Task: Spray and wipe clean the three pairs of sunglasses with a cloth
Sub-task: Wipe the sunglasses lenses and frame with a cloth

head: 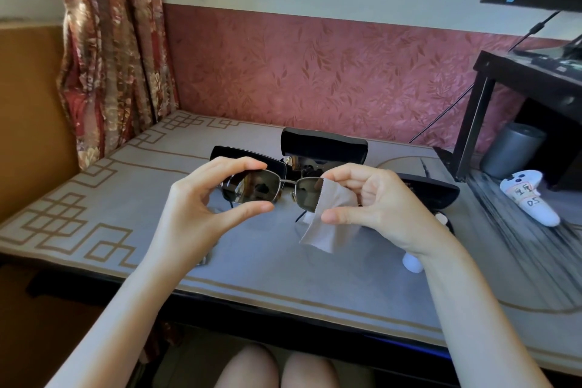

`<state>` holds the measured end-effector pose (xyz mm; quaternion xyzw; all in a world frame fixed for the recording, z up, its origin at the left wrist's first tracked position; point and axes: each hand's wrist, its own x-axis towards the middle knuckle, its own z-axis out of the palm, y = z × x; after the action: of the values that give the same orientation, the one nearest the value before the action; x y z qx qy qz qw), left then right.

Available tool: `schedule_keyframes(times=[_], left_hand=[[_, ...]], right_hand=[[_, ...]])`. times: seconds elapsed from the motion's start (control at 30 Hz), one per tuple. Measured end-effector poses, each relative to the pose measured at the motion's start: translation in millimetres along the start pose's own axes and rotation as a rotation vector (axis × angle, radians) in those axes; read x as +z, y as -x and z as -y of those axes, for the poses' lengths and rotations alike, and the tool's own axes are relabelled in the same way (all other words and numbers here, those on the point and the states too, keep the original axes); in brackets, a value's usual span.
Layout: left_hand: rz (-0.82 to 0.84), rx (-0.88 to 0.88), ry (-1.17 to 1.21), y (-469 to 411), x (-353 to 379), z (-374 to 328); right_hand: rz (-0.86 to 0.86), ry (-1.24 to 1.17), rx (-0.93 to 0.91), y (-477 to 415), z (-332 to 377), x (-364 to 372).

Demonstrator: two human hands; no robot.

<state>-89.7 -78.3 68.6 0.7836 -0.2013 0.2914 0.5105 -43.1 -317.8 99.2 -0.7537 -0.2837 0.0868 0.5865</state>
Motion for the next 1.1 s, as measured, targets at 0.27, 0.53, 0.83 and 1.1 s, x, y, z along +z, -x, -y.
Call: schedule_keyframes(times=[0.27, 0.53, 0.83, 1.1], left_hand=[[0.019, 0.043, -0.034, -3, 5, -2], [-0.003, 0.029, -0.029, -2, 0, -1], [-0.003, 0.018, 0.041, -5, -3, -1], [0.017, 0.010, 0.045, -3, -4, -3]], right_hand=[[-0.139, 0.087, -0.043, -6, 11, 22], [-0.027, 0.092, -0.043, -6, 10, 15], [0.077, 0.006, -0.018, 4, 6, -17], [0.139, -0.081, -0.020, 5, 0, -25]])
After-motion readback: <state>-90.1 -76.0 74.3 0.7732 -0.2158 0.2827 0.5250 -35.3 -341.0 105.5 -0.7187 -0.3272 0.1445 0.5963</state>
